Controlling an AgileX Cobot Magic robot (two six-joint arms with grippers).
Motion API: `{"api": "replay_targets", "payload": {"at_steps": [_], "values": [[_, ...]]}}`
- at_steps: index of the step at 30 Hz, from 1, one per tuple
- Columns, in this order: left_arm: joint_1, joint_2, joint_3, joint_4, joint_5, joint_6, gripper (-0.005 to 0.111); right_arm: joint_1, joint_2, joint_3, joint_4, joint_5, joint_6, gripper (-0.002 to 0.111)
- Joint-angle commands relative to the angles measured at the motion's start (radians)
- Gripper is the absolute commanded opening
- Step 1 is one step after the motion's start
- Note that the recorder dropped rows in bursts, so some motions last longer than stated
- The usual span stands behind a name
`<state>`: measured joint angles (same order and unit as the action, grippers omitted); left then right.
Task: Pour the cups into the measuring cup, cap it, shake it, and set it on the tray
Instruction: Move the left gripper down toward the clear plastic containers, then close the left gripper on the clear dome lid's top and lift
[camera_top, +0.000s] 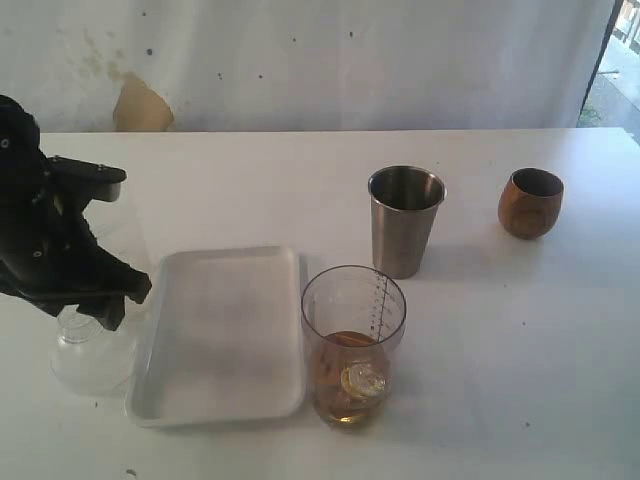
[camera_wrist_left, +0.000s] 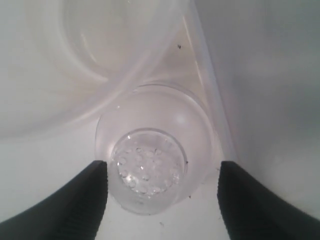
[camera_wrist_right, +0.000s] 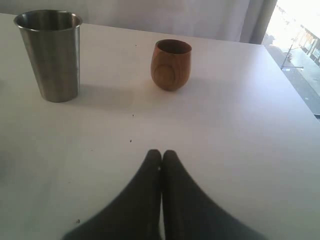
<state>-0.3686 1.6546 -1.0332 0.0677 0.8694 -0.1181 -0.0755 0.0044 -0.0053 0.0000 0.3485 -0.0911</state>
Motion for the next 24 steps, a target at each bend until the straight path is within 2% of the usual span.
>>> {"api": "replay_targets", "payload": {"at_steps": [1, 11, 15, 19, 24], "values": [[-0.003, -0.001, 0.0, 0.003, 0.009, -0.025, 0.061, -0.006, -0.004, 0.005, 0.0, 0.002, -0.007, 0.0], [-0.003, -0.001, 0.066, 0.021, -0.083, -0.068, 0.061, -0.006, -0.004, 0.005, 0.0, 0.002, -0.007, 0.0], [-0.003, -0.001, 0.066, 0.021, -0.083, -0.092, 0.054, -0.006, -0.004, 0.005, 0.0, 0.002, -0.007, 0.0], [-0.003, -0.001, 0.066, 0.019, -0.085, -0.091, 0.036, -0.006, -0.004, 0.005, 0.0, 0.002, -0.007, 0.0], [-0.003, -0.001, 0.066, 0.012, -0.065, -0.069, 0.0, -0.006, -0.004, 0.005, 0.0, 0.002, -0.007, 0.0]]}}
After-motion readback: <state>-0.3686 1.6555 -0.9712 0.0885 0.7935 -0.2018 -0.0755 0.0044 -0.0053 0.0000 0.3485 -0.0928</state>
